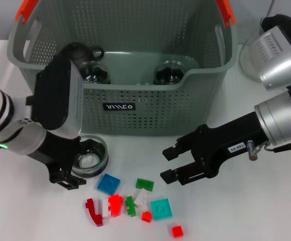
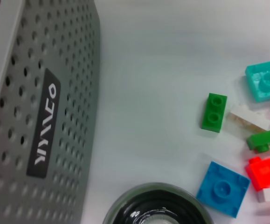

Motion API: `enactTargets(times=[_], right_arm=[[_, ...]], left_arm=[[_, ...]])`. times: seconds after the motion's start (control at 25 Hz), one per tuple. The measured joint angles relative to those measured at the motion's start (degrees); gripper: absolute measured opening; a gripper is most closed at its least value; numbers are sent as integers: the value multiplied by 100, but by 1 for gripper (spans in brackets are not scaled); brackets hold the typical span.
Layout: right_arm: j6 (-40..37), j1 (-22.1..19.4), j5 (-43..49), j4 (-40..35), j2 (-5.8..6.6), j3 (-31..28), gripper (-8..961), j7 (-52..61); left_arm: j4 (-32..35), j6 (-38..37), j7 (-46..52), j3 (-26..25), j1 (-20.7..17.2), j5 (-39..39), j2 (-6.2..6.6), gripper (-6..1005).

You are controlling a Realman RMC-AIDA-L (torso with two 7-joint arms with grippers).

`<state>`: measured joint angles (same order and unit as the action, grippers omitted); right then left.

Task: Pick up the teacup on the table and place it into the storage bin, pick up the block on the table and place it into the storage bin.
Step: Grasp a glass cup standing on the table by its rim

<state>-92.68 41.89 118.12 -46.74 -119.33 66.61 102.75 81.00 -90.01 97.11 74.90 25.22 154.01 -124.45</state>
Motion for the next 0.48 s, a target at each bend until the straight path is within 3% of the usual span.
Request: enactTargets(times=[0.48], right_arm=[[-5, -11, 0, -1, -3, 1, 624, 0]], left_arm=[[-345, 159, 92, 36, 71, 64, 8, 681]])
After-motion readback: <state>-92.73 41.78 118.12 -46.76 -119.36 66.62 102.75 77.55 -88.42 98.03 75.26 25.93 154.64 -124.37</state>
